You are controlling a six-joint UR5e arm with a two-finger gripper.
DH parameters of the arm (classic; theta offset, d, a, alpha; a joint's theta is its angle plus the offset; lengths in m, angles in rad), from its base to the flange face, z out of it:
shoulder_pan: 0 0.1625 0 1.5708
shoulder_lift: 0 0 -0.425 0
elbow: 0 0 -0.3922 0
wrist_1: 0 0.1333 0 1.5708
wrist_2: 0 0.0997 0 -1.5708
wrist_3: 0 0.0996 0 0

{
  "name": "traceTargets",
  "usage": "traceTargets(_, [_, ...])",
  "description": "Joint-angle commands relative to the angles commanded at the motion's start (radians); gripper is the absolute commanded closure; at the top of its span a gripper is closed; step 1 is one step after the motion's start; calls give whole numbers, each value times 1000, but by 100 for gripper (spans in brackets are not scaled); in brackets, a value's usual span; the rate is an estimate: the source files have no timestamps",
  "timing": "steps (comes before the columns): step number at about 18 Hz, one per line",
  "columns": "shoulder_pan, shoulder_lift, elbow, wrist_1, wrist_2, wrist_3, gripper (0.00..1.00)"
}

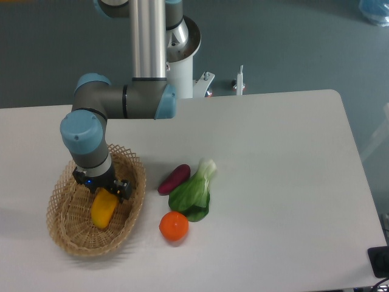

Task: Pick up the mango from the basket
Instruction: 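Lower the gripper onto the yellow mango and close the fingers, then lift the grasped mango up out of the basket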

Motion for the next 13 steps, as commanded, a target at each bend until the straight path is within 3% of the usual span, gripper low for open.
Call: traceTargets(13, [0, 11, 2, 0, -2, 5, 38])
